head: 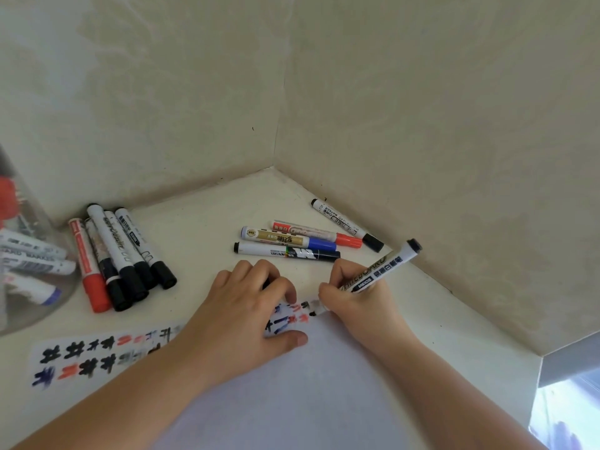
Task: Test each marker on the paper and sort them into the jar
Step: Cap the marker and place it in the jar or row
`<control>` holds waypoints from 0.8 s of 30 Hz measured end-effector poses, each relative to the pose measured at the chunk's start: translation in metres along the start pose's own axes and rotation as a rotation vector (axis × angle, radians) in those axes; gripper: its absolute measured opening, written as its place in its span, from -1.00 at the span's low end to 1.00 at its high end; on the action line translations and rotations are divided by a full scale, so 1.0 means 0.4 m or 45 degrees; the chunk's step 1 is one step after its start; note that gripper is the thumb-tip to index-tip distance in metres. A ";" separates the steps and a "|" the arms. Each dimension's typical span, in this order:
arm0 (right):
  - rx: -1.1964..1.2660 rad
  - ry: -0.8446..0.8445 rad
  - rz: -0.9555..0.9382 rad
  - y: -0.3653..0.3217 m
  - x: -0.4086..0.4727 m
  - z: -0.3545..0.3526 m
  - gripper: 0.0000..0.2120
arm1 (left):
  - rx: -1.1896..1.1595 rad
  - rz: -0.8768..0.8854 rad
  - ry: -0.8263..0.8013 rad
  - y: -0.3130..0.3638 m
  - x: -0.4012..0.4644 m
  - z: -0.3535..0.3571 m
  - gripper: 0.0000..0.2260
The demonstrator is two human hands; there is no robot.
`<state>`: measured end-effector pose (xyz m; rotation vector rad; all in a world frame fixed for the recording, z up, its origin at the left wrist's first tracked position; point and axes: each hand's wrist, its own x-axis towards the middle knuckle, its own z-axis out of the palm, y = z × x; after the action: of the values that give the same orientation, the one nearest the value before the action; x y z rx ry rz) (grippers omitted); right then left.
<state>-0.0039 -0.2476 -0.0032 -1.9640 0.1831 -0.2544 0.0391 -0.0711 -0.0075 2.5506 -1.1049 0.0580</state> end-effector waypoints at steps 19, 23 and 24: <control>0.143 -0.021 0.096 -0.006 -0.002 -0.018 -0.61 | 0.061 0.035 0.033 0.007 -0.001 -0.006 -0.49; 0.477 0.030 0.122 -0.019 -0.001 -0.035 -0.72 | -0.296 0.049 0.057 0.016 -0.006 -0.015 -0.58; 0.535 -0.010 0.106 -0.027 -0.003 -0.033 -0.76 | -0.419 0.045 0.059 0.016 -0.007 -0.016 -0.63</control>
<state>-0.0084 -0.2550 0.0117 -1.5374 0.1886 -0.2112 0.0333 -0.0710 0.0000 2.2269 -1.0462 -0.0517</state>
